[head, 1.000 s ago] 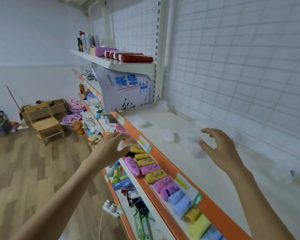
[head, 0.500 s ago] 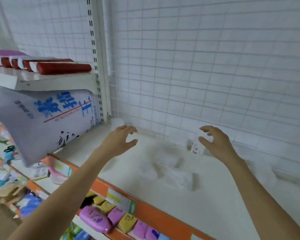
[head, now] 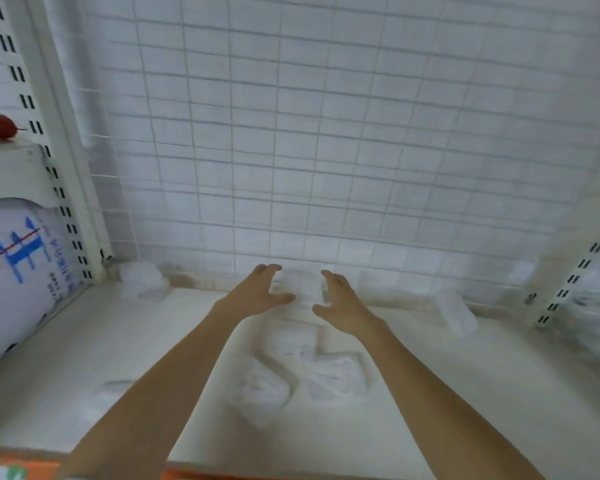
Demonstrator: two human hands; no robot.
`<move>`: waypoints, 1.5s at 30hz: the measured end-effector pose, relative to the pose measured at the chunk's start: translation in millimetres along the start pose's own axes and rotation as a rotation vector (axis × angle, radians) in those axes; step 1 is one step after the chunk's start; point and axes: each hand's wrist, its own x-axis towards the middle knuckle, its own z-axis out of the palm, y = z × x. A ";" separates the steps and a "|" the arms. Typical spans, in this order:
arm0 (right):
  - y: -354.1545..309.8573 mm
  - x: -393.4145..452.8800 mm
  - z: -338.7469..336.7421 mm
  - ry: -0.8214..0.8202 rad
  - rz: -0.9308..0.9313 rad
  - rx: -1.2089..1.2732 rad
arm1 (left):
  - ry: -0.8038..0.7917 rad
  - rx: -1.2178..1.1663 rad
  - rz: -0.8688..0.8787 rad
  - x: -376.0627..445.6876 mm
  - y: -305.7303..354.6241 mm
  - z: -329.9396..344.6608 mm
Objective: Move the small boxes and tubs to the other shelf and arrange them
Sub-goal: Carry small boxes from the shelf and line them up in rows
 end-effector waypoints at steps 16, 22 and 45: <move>12.3 29.1 27.7 0.051 0.149 0.153 | -0.048 -0.192 0.007 15.3 -3.8 16.8; 15.3 22.3 22.4 0.030 0.151 0.340 | -0.084 -0.218 0.012 9.5 -4.9 10.6; 27.0 -25.1 -7.6 0.072 0.162 0.745 | 0.044 -0.678 -0.241 -36.0 4.5 -3.8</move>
